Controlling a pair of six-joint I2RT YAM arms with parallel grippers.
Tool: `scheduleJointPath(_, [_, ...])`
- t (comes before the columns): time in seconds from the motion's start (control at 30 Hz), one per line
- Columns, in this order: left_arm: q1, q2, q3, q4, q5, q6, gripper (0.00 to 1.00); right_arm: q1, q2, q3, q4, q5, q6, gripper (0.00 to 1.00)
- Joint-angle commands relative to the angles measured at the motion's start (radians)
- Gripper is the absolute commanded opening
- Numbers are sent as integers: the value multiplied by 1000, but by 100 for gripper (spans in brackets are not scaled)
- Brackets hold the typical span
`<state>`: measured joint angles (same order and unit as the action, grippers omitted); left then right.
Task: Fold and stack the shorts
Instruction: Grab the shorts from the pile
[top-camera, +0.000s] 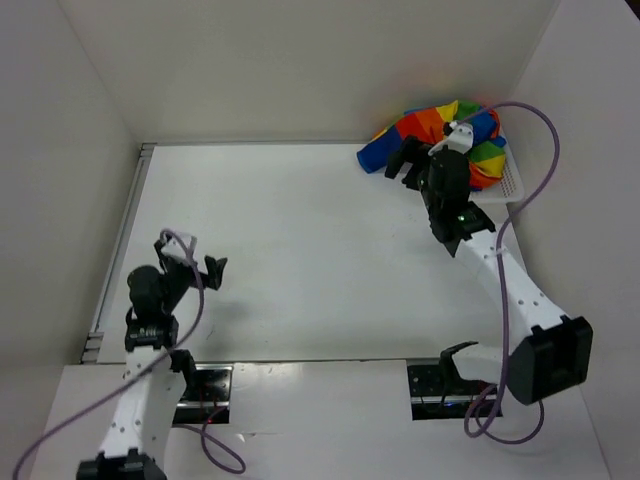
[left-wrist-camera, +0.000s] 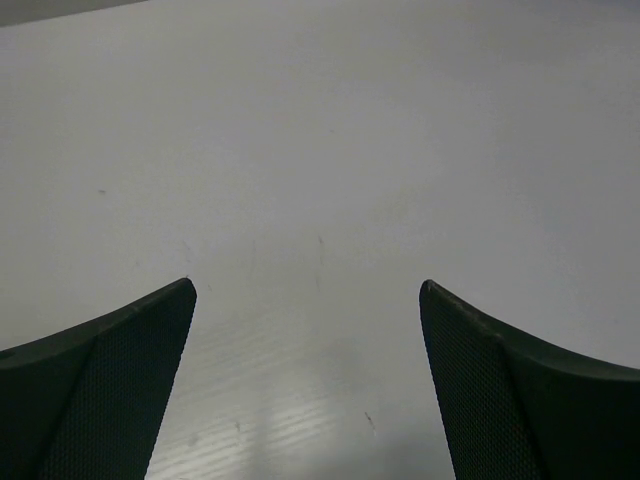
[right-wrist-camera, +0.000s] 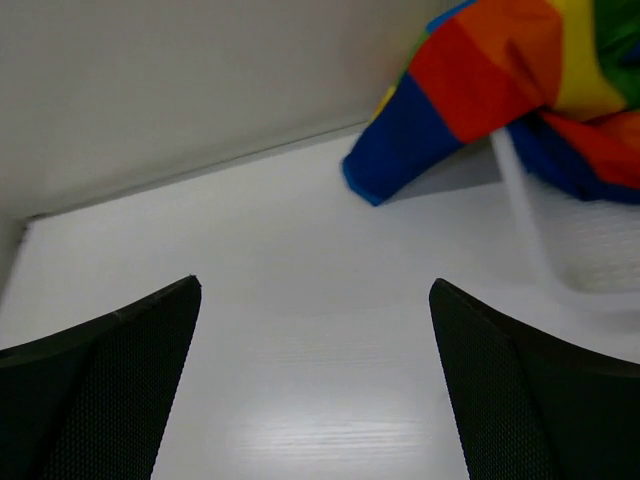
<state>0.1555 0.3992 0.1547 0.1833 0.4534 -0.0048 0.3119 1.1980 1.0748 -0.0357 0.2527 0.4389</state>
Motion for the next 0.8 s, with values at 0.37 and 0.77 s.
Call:
scheduleJointPath(0.37, [-126,1388,1360,-800,-343,5,99,-351,872,991,-223,189,-309,94])
scheduleJointPath(0.77, [-247,1477,1321,-818,-291,5,99,-528,1206,1240,-391,263,-275,94])
